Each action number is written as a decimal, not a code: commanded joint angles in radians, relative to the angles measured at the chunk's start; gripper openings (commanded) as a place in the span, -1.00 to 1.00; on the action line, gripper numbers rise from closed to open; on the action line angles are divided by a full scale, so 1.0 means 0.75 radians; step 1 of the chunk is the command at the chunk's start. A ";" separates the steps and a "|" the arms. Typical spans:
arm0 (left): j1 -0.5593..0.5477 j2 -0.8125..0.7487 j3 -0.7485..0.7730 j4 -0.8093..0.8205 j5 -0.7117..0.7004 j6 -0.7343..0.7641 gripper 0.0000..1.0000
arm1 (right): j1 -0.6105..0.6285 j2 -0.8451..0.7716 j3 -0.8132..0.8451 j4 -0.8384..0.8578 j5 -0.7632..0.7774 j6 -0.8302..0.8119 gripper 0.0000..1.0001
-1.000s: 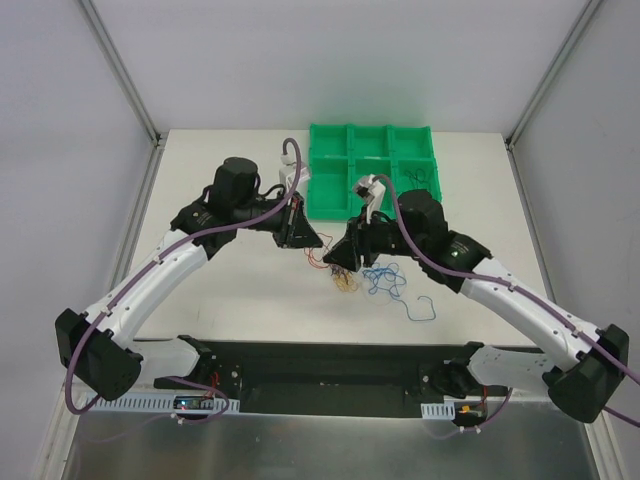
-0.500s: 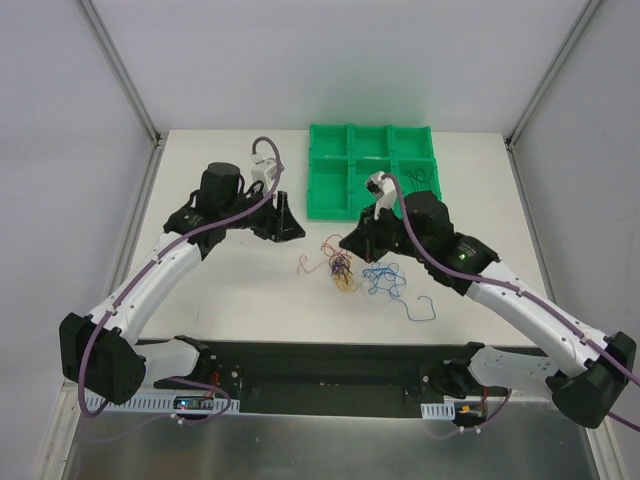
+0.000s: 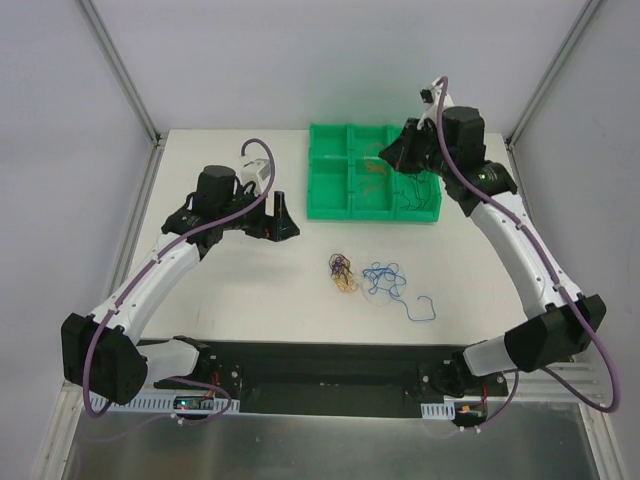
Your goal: Untangle the cables
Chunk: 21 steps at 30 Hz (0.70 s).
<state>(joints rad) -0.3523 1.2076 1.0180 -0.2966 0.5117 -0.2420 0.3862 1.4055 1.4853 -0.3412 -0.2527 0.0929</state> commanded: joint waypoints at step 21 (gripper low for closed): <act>-0.001 0.002 0.011 0.001 0.076 0.026 0.65 | -0.114 0.627 0.271 0.077 0.095 -0.116 -0.99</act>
<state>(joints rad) -0.3523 1.2079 1.0180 -0.2966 0.5411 -0.2390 0.2970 1.8442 1.6539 -0.2813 -0.2310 0.0315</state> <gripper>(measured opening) 0.826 0.011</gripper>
